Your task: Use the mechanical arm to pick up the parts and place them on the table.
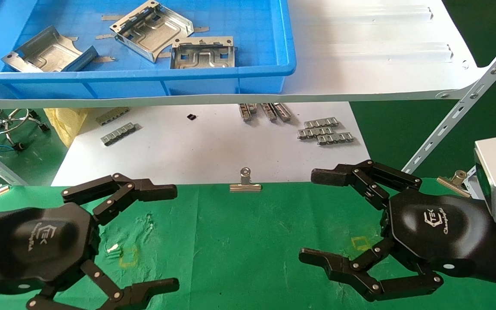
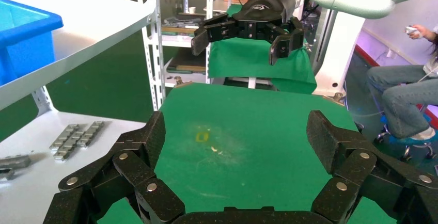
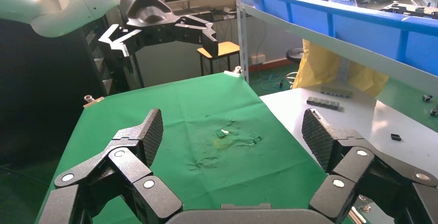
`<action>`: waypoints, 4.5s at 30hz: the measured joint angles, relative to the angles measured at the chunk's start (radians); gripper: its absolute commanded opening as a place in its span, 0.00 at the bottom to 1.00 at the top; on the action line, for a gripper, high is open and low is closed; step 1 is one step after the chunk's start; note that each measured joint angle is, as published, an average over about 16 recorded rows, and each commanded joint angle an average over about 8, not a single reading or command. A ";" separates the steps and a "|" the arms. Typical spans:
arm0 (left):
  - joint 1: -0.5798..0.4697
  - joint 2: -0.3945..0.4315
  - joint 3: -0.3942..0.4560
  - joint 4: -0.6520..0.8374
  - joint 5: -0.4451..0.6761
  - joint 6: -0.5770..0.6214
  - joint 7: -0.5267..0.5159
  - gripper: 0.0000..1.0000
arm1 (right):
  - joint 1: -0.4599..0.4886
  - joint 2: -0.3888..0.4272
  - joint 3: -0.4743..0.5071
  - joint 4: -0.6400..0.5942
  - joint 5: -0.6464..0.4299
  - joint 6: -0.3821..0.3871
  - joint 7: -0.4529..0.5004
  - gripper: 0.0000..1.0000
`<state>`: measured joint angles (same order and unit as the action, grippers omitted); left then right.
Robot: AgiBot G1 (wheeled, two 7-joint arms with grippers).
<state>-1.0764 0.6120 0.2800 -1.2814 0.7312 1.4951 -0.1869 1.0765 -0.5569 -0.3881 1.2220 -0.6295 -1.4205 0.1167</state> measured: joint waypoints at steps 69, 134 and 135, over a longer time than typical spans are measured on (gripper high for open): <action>-0.737 0.374 0.162 0.757 0.427 -0.211 0.095 1.00 | 0.000 0.000 0.000 0.000 0.000 0.000 0.000 0.00; -1.031 0.517 0.290 1.243 0.655 -0.408 0.187 0.00 | 0.000 0.000 0.000 0.000 0.000 0.000 0.000 1.00; -1.034 0.512 0.287 1.238 0.650 -0.383 0.194 0.00 | 0.000 0.000 0.000 0.000 0.000 0.000 0.000 1.00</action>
<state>-2.1103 1.1240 0.5673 -0.0436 1.3809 1.1120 0.0069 1.0765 -0.5568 -0.3881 1.2220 -0.6296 -1.4205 0.1167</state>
